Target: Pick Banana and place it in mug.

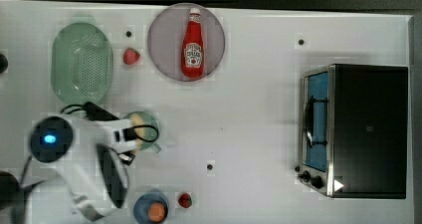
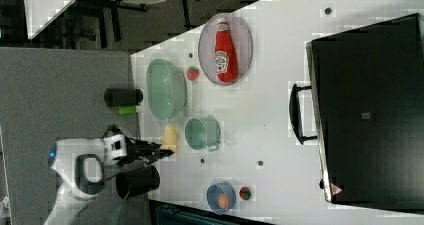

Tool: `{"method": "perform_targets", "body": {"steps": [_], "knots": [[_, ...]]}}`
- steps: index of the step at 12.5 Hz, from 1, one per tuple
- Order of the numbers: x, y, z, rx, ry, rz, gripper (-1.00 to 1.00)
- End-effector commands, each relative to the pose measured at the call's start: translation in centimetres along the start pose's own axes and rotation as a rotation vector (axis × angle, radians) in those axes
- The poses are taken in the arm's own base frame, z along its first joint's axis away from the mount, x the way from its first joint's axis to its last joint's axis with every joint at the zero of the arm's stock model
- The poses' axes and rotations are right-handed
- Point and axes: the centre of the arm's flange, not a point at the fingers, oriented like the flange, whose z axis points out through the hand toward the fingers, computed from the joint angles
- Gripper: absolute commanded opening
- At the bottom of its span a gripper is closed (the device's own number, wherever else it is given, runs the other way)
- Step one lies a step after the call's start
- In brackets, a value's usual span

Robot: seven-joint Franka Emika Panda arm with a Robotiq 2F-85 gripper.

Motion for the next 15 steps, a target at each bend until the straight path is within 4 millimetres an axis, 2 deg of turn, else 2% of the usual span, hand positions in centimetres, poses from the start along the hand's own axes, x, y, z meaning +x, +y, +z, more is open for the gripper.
{"method": "perform_targets", "body": {"steps": [1, 4, 5, 6, 7, 9, 11, 13, 15], "knots": [[2.6, 1.2, 1.1, 0.049, 0.015, 0.147, -0.36], [2.6, 0.8, 3.2, 0.077, 0.018, 0.142, 0.32], [3.1, 0.7, 3.3, 0.105, 0.031, 0.148, 0.74], [3.3, 0.6, 3.1, 0.117, 0.038, 0.152, 0.93], [3.6, 0.5, 2.5, 0.132, 0.049, 0.155, 1.0], [4.8, 0.5, -1.2, 0.166, 0.088, 0.174, 1.0], [5.7, 1.5, -5.1, 0.142, 0.093, 0.199, 1.0], [6.7, 3.8, -11.5, 0.104, 0.09, 0.247, 1.0], [8.3, 6.6, -16.2, 0.106, 0.094, 0.301, 1.0]]}}
